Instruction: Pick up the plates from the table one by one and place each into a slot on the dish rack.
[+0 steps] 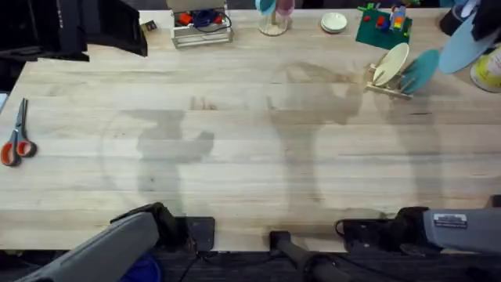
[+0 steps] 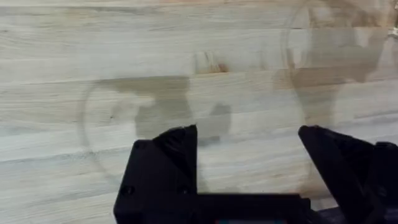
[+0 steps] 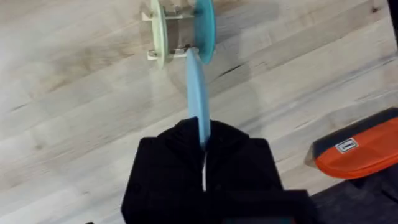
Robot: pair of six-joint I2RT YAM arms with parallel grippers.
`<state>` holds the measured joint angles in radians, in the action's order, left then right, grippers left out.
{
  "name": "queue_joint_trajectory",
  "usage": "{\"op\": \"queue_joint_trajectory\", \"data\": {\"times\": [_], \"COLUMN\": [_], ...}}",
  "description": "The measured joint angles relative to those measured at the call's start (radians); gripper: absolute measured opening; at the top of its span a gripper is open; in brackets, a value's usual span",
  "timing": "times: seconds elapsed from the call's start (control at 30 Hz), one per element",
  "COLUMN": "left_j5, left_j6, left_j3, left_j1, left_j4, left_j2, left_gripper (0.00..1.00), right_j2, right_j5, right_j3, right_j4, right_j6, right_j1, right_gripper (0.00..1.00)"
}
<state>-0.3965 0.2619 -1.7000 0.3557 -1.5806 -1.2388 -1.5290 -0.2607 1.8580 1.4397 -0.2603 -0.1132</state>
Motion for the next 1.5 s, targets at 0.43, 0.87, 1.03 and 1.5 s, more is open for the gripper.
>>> {"op": "queue_joint_trajectory", "data": {"times": [0.43, 0.87, 1.03, 1.5], "left_j5": [0.0, 0.0, 0.0, 0.0], "left_j6": [0.0, 0.0, 0.0, 0.0], "left_j3": [0.0, 0.0, 0.0, 0.0], "left_j1": [0.0, 0.0, 0.0, 0.0], "left_j4": [0.005, 0.005, 0.005, 0.006], "left_j2": [0.0, 0.0, 0.0, 0.0], "left_gripper": [0.995, 0.995, 0.995, 0.995], "right_j2": [-0.066, -0.066, -0.066, -0.067], "right_j5": [0.0, 0.0, 0.0, 0.0], "right_j3": [0.0, 0.0, 0.0, 0.0], "right_j4": [-0.033, -0.033, -0.033, -0.046], "right_j6": [0.103, 0.141, 0.144, 0.164], "right_j1": [-0.028, -0.032, -0.034, -0.042], "right_gripper": [0.03, 0.03, 0.03, 0.03]}}
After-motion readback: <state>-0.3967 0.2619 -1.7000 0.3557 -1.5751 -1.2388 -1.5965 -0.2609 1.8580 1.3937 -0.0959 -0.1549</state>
